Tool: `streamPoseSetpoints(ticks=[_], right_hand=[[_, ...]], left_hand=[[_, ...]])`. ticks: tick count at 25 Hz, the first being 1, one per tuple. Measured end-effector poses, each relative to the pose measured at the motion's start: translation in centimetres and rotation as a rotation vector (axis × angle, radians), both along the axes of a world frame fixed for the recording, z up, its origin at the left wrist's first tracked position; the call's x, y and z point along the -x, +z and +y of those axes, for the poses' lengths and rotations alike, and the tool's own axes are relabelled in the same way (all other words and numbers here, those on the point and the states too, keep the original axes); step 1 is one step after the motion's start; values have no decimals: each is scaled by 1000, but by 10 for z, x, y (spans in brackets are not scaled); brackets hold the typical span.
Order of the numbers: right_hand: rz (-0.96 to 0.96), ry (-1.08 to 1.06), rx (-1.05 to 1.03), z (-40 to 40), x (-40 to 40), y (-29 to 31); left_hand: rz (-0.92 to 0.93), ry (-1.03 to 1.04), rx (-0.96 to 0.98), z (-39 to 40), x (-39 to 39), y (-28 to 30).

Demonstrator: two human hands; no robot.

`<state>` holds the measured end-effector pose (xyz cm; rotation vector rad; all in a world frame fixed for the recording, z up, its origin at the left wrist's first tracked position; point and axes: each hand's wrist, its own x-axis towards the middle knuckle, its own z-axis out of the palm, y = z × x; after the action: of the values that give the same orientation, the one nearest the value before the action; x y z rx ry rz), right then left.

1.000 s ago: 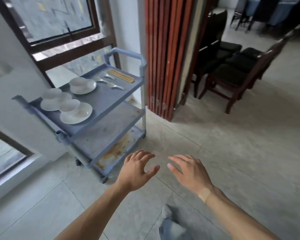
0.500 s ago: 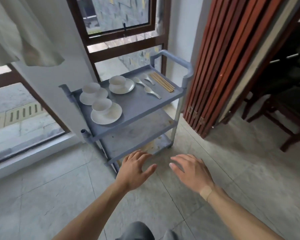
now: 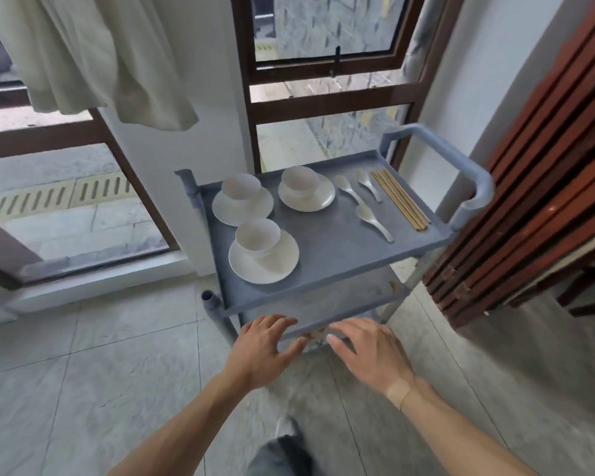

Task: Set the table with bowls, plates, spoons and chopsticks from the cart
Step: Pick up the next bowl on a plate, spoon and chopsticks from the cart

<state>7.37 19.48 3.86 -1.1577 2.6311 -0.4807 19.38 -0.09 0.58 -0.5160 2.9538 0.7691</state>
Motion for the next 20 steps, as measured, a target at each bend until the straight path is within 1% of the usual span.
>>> streamPoseSetpoints(ticks=[4, 9, 14, 20], right_hand=[[-20, 21, -31, -52, 29, -6], [-73, 32, -67, -100, 65, -16], [-128, 23, -94, -135, 106, -26], [-232, 63, -200, -170, 158, -47]], left_hand=[[-20, 38, -29, -42, 22, -4], [-44, 129, -84, -76, 41, -10], [-38, 396, -242, -98, 67, -25], [-99, 781, -291, -109, 95, -37]])
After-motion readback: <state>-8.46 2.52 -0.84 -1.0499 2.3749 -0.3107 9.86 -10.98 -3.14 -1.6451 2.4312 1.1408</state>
